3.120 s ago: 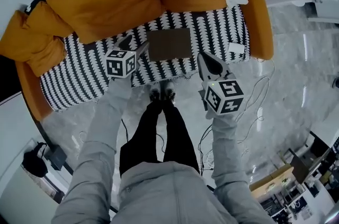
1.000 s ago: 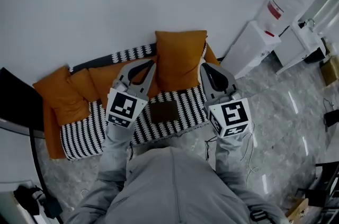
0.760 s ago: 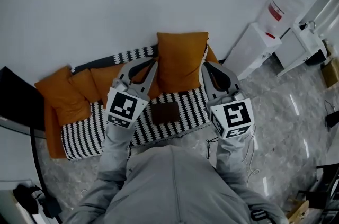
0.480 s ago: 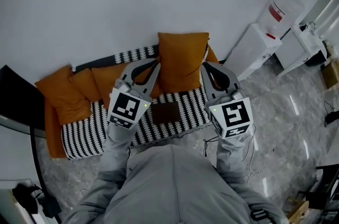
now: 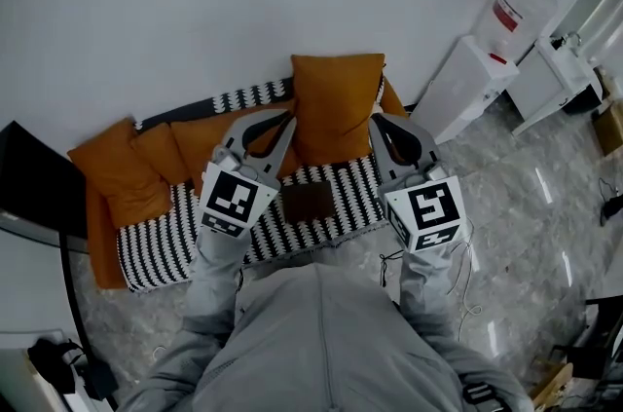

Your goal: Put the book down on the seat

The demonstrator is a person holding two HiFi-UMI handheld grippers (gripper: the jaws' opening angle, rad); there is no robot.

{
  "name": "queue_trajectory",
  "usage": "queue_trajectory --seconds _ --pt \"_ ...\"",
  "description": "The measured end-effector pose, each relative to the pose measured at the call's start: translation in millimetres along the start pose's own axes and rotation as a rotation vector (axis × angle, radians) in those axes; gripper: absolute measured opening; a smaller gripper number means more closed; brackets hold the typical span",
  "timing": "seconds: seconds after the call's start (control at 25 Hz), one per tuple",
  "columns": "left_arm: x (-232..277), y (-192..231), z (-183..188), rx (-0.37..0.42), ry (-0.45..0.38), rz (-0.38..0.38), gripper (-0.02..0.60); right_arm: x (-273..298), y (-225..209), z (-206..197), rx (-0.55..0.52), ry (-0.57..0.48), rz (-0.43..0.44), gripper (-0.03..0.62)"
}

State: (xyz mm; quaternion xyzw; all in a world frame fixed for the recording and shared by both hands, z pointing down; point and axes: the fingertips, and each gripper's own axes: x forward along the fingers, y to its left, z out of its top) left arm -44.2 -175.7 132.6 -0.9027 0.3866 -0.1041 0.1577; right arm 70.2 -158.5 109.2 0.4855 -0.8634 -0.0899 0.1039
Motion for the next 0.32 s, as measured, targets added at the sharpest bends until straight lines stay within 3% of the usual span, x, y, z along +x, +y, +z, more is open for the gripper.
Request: queue_trajectory --seconds 0.32 --pt "-11.5 -15.4 -2.7 -0.010 0.019 -0.016 0.029 -10.4 11.4 4.8 0.012 -0.001 0.015 0.028"
